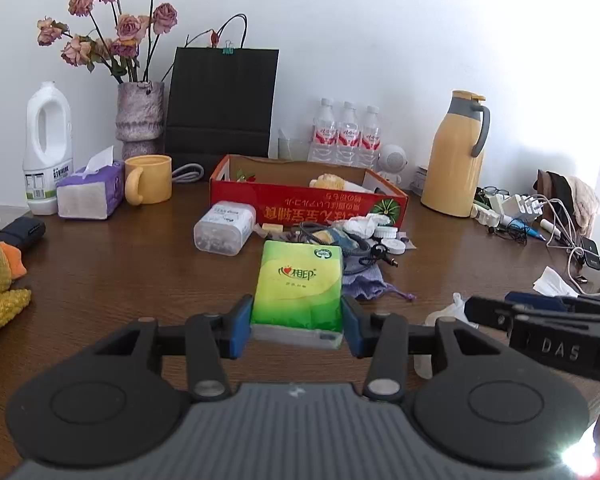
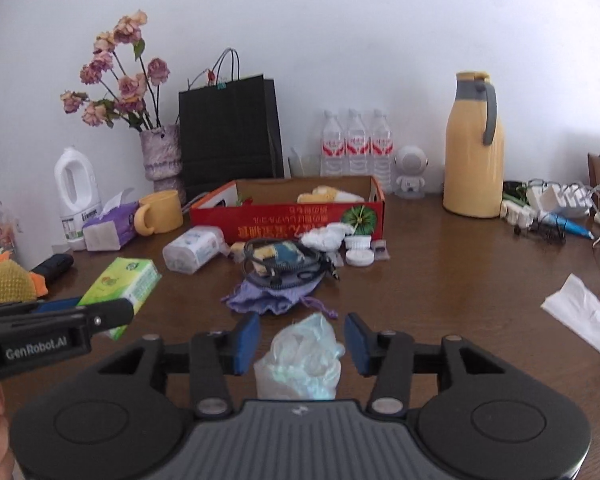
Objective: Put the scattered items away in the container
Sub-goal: 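Grasp the green tissue pack with the left tool while the right tool grasps the plastic bag, then carry tissue pack and plastic bag into the box and release both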
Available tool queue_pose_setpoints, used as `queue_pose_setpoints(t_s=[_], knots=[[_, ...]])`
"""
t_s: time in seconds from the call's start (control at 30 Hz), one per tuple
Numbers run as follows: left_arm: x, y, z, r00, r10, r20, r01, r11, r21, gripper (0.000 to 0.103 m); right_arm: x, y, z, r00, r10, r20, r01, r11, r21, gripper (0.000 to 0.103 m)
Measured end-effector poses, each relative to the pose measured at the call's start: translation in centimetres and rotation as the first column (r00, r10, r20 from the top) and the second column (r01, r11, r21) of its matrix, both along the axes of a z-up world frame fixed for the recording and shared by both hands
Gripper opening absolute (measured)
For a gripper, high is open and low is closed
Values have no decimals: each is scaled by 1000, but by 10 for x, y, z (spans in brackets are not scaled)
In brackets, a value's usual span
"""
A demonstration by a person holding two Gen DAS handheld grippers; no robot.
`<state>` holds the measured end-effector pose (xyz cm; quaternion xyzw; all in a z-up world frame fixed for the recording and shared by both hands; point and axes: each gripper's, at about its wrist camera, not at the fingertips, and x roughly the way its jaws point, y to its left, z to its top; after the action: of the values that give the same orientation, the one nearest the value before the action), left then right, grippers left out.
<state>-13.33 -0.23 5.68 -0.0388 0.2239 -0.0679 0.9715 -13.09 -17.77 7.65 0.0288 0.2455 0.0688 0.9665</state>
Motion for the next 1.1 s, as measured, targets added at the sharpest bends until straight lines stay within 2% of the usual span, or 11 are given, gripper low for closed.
queue_pose_setpoints(t_s=[0.03, 0.1, 0.17, 0.27, 0.33, 0.4, 0.5, 0.67, 0.87, 1.0, 1.1], knots=[[1, 1, -4, 1000, -1, -7, 1, 1000, -1, 47, 0, 2, -5, 1000, 4, -5, -4, 1000, 5, 53], [4, 1, -10, 1000, -1, -29, 0, 1000, -8, 47, 5, 11, -14, 1000, 7, -7, -7, 1000, -28, 67], [6, 0, -13, 999, -4, -40, 4, 1000, -9, 47, 15, 22, -22, 1000, -2, -10, 1, 997, -83, 69], [5, -1, -15, 999, 2, -34, -1, 1000, 6, 47, 34, 31, -32, 998, -12, -54, 7, 995, -103, 49], [5, 2, -15, 999, 10, -33, -9, 1000, 6, 47, 40, 34, -38, 998, -22, -66, 13, 991, -130, 50], [6, 4, -15, 999, 28, -27, -28, 999, 16, 47, 41, 31, -41, 997, -8, -76, 0, 995, -97, 39], [8, 5, -16, 999, 39, -34, -38, 999, 17, 47, 38, 27, -40, 997, 9, -75, -15, 997, -80, 32], [4, 0, -10, 999, 32, -10, -31, 999, 24, 47, 21, 14, -15, 1000, -9, -7, 8, 999, -40, 27], [1, -3, 6, 998, 32, 49, -34, 998, 44, 47, 3, 4, 14, 995, -35, 97, 36, 999, -13, 27], [20, -1, 20, 998, 29, 57, -31, 999, 31, 47, 17, 3, 27, 994, -29, 107, 31, 999, -11, 27], [45, -1, 35, 995, 31, 96, -35, 998, 42, 47, 41, 6, 39, 992, -15, 125, 17, 1000, -16, 27]])
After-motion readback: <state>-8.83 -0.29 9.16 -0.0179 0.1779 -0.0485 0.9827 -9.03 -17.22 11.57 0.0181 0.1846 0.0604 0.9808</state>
